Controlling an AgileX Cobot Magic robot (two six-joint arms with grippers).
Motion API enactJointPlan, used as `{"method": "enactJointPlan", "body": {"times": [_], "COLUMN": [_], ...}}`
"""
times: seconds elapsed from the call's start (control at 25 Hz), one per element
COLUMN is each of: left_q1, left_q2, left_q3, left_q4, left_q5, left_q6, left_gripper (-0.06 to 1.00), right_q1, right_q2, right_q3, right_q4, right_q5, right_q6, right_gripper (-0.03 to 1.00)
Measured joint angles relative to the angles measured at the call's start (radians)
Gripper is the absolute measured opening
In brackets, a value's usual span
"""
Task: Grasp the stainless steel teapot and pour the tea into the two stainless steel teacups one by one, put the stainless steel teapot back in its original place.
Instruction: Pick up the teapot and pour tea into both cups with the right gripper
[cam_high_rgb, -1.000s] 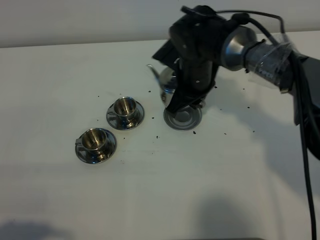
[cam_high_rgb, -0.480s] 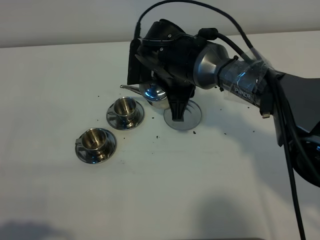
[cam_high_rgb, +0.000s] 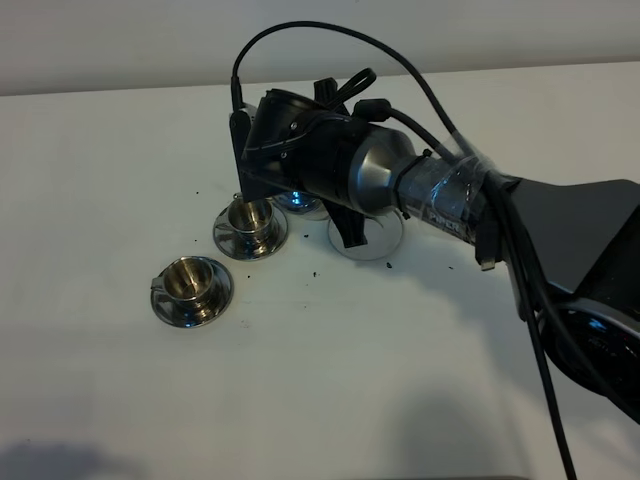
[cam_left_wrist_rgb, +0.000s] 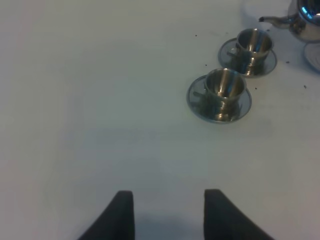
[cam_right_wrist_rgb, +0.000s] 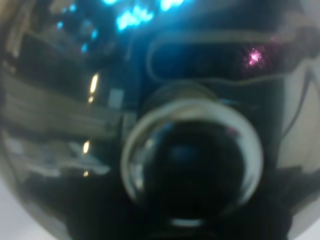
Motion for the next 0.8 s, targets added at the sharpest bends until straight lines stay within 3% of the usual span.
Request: {"method": "enactJointPlan", "body": {"times": [0.8], "left_q1": [0.000], "left_q2": [0.000], "left_q3": [0.000], "left_q4": [0.000], "left_q5": [0.000], "left_q6": [0.000], "left_gripper": [0.37], "right_q1": [0.023], "right_q2": [0.058], "right_q3": [-0.001], "right_q4": [-0.222], "right_q5": [0.008], "right_q6": [-0.017], "right_gripper": [0.18]}}
